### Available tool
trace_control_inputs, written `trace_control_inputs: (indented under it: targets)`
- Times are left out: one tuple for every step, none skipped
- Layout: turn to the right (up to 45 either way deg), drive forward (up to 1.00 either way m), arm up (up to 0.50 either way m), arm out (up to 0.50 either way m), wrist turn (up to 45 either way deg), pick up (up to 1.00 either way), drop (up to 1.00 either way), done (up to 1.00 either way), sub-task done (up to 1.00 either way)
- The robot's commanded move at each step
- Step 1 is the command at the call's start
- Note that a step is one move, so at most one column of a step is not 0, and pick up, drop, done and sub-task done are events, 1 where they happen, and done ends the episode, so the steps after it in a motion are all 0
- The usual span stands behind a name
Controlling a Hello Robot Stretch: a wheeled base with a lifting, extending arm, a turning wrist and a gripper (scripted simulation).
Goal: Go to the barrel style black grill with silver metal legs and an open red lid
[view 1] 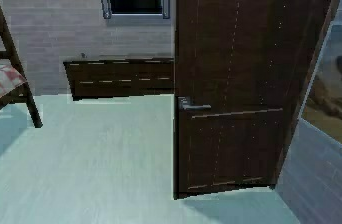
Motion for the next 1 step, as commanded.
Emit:
trace_control_inputs:
  targets:
    - [-9.0, 0.00, 0.00, 0.00, 0.0, 0.00, 0.00, 0.00, 0.00]
